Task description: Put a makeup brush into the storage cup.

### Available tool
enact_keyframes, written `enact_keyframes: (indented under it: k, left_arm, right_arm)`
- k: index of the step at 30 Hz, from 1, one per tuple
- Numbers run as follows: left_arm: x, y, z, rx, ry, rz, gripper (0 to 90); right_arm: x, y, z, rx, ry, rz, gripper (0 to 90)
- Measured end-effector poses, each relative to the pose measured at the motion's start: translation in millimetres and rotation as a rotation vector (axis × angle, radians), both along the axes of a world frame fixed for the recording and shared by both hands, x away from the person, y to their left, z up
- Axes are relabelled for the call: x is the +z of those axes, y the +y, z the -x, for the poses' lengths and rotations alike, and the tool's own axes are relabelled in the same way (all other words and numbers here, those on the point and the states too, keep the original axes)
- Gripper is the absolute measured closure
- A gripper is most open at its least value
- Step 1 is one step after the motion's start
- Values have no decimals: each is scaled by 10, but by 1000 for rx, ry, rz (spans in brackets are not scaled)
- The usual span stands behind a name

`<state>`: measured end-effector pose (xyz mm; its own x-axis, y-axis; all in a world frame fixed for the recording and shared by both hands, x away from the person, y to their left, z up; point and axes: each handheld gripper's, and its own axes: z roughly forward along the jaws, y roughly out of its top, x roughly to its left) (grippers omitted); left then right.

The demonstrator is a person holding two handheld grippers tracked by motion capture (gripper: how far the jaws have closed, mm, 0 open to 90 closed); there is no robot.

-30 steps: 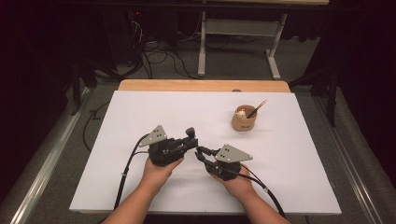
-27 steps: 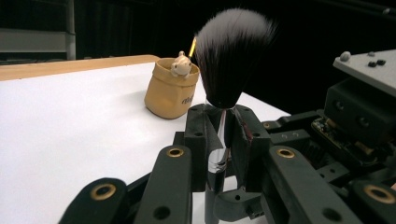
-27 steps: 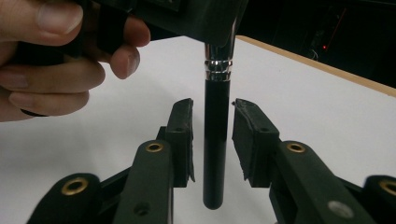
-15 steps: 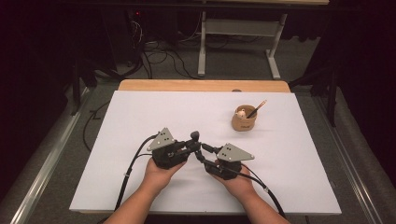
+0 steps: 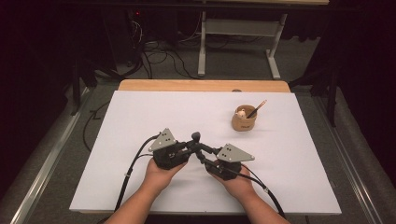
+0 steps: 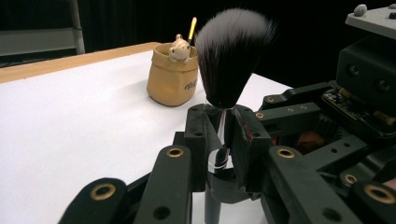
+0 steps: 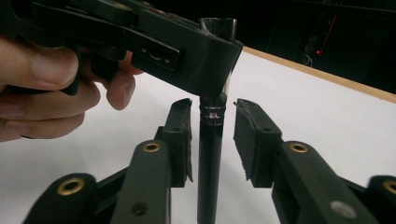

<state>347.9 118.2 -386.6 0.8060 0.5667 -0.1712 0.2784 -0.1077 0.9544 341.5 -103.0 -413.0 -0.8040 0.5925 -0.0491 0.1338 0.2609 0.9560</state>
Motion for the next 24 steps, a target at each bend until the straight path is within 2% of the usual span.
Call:
enact_keyframes:
  k: [6,15,24]
  left_arm:
    - [6,4,3,1,2,5,778]
    - [15,19,4,-6,4,19,770]
    - [47,77,0,2,-1,36,610]
  right_arm:
    - [2,1,2,5,-6,-5,793]
    - [20,-7,7,12,-13,-3,810]
    - [28,-38,-13,-6,-2,-6,810]
